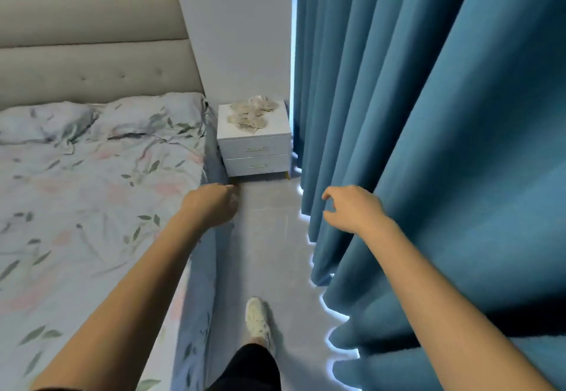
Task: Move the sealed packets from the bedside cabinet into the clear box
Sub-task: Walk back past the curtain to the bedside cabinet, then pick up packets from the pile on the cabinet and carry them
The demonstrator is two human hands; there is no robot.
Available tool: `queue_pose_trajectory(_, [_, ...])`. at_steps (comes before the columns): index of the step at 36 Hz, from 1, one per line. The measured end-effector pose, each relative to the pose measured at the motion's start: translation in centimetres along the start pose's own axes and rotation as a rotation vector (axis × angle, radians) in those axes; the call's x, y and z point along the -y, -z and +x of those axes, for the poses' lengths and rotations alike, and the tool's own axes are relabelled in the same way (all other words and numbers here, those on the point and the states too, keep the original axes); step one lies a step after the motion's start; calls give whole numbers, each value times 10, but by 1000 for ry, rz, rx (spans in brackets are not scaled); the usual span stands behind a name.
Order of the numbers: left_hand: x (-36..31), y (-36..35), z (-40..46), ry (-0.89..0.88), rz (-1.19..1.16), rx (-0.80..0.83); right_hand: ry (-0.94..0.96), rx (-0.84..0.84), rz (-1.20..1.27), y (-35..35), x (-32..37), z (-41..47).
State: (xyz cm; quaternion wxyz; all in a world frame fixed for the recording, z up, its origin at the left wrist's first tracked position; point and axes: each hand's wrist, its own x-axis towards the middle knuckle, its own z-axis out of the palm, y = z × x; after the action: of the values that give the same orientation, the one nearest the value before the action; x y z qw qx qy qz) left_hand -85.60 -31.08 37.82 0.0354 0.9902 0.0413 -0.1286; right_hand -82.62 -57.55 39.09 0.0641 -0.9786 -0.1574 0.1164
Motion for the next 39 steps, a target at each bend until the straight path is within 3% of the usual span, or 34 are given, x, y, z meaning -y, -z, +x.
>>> queue_pose_trajectory(12, [110, 42, 207, 152, -24, 22, -49, 116, 14, 36, 18, 266])
queue_pose_trajectory(26, [141, 84, 458, 125, -70, 99, -35, 187, 52, 73, 8, 519])
queue_pose_trajectory(39, [176, 110, 653, 218, -144, 8, 102, 227, 13, 79, 10, 763])
